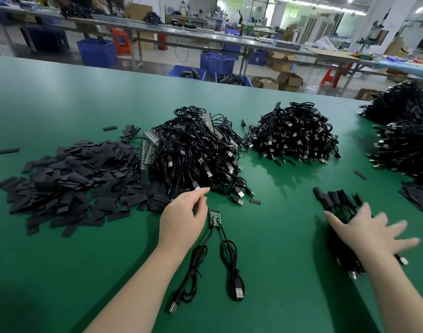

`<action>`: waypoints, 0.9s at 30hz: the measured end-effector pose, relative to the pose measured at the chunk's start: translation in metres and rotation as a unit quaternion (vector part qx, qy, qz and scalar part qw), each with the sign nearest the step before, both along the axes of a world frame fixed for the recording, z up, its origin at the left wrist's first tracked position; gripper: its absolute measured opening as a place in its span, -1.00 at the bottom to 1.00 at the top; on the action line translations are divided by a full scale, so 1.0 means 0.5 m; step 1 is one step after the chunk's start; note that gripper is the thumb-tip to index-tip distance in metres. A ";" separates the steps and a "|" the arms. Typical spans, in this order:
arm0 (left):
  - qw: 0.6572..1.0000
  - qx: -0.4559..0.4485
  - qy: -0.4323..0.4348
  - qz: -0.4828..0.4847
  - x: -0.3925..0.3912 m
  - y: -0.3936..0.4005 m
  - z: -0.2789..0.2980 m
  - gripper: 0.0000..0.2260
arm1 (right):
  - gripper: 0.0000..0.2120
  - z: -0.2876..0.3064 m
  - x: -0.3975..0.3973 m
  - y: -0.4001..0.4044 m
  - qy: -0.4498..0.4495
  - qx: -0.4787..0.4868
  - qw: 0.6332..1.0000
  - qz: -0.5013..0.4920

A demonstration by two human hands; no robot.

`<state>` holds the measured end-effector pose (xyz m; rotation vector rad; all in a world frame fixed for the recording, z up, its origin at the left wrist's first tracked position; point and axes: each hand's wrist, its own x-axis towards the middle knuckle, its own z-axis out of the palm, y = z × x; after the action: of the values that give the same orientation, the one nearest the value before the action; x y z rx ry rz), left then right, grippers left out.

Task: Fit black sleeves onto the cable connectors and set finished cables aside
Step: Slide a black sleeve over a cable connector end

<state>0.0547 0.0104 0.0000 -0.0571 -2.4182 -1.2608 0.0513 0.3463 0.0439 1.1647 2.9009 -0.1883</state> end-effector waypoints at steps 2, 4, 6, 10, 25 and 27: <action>0.999 -0.042 0.002 0.000 -0.003 -0.002 -0.002 -0.76 | -0.31 0.006 -0.003 -0.061 0.145 0.008 0.983 0.112; 0.997 -0.070 -0.006 -0.004 -0.006 -0.002 -0.005 -0.77 | -0.55 0.016 0.005 -0.154 0.234 -0.135 0.928 0.258; 0.996 -0.085 -0.022 -0.006 -0.005 -0.003 -0.009 -0.77 | -0.62 0.012 0.017 -0.244 0.181 -0.247 0.878 0.368; 0.995 -0.083 -0.046 -0.016 -0.004 -0.009 -0.016 -0.77 | -0.43 -0.024 -0.007 -0.345 0.017 -0.169 0.874 0.455; 0.991 0.032 -0.057 -0.118 -0.012 -0.011 -0.017 -0.79 | -0.68 -0.083 0.001 -0.361 0.315 -0.489 0.745 0.327; 0.989 0.051 -0.053 -0.128 -0.012 -0.010 -0.017 -0.83 | -0.69 -0.085 -0.003 -0.358 0.328 -0.504 0.738 0.306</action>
<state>0.0487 0.0054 -0.0087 -0.2864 -2.4925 -1.5331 0.0497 0.1674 0.0016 -0.1051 2.5709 -2.1143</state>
